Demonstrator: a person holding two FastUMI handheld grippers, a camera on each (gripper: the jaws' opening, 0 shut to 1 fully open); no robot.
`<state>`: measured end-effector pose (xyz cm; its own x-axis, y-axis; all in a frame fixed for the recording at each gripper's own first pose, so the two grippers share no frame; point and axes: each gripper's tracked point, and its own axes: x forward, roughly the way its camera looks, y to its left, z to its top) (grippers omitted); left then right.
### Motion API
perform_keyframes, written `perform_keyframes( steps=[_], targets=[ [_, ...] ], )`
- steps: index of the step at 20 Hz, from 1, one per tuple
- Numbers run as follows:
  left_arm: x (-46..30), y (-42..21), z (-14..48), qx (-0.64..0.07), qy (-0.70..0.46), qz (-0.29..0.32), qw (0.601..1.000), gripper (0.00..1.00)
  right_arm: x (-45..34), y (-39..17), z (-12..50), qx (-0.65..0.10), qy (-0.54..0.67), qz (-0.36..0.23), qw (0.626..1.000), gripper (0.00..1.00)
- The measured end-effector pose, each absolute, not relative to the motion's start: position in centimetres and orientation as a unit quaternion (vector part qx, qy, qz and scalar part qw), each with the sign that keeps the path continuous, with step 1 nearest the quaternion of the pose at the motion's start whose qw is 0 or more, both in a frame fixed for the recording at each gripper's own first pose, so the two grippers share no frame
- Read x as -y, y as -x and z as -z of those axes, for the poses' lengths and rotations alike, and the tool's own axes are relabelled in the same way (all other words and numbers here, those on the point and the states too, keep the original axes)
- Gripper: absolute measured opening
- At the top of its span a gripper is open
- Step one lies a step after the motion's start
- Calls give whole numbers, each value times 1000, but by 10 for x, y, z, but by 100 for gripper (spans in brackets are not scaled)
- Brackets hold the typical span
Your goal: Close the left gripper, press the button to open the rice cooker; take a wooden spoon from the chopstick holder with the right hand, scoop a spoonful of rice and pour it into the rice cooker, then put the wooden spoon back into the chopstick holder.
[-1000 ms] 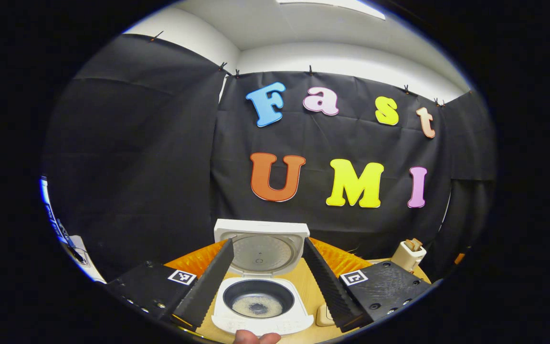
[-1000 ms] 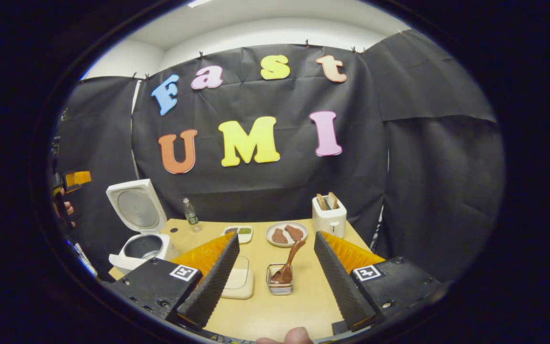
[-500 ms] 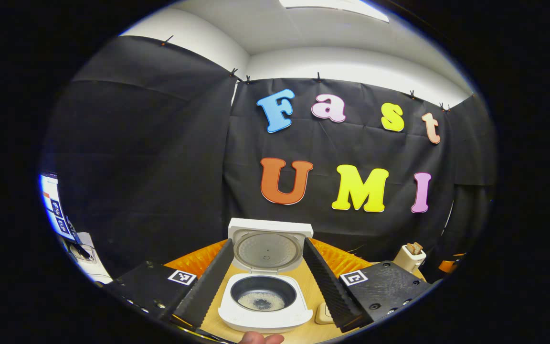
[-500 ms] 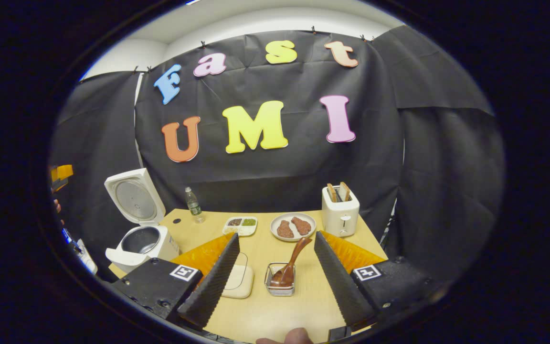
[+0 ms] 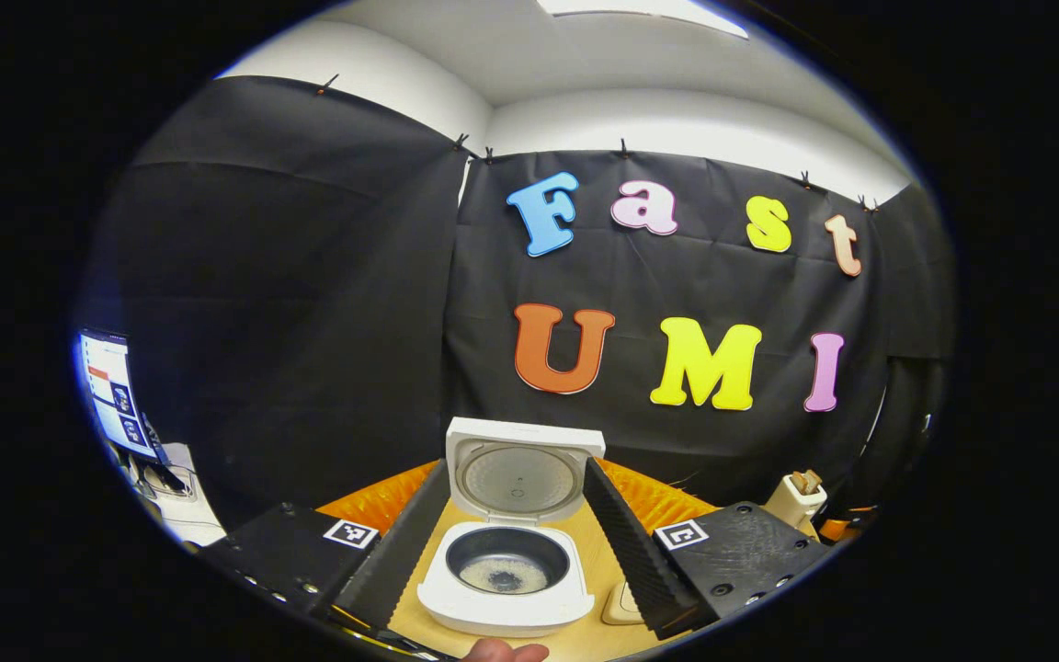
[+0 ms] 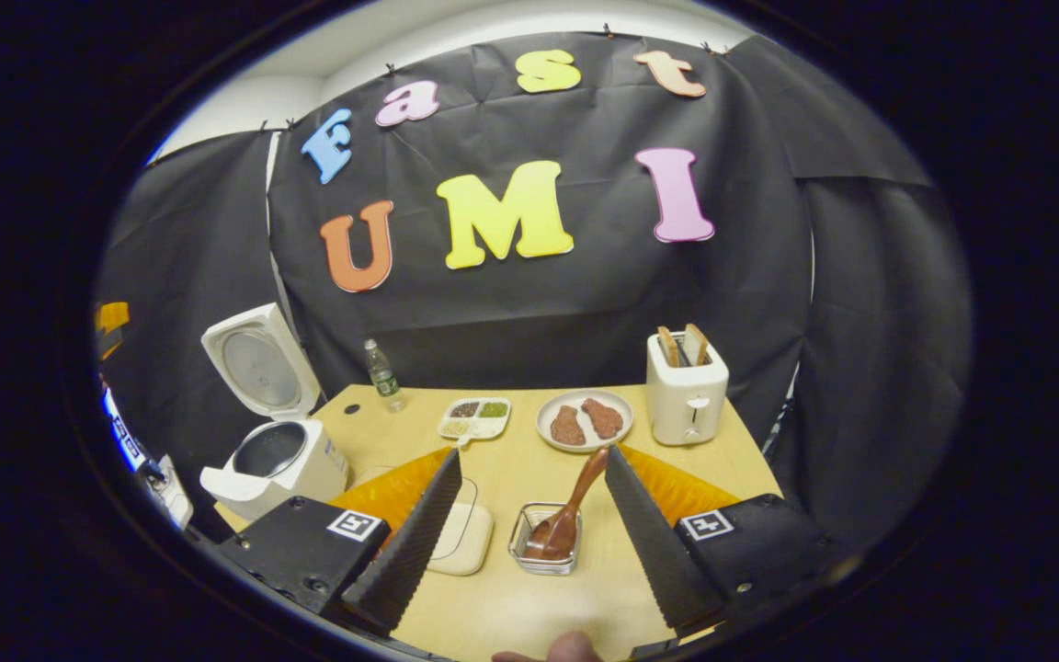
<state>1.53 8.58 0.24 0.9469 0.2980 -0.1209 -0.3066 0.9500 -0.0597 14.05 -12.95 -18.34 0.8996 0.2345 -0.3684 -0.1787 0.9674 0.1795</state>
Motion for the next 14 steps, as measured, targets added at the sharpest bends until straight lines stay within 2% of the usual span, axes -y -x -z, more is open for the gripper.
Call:
perform_keyframes(
  steps=[5, 7, 8, 14],
  targets=[
    [-61, -6, -1, -58, 39, -161, 984, 94, 132, -170, 229, -247, -110, -142, 952, 100],
    [-53, -1, 2, -69, 34, -165, 983, 94, 136, -181, 251, -267, -130, -145, 944, 96],
    [-50, 0, 3, -74, 31, -167, 983, 94, 139, -186, 262, -278, -141, -144, 939, 100],
    [-36, 15, 17, -107, 27, -185, 977, 94, 144, -231, 318, -324, -226, -137, 908, 100]
  ],
)
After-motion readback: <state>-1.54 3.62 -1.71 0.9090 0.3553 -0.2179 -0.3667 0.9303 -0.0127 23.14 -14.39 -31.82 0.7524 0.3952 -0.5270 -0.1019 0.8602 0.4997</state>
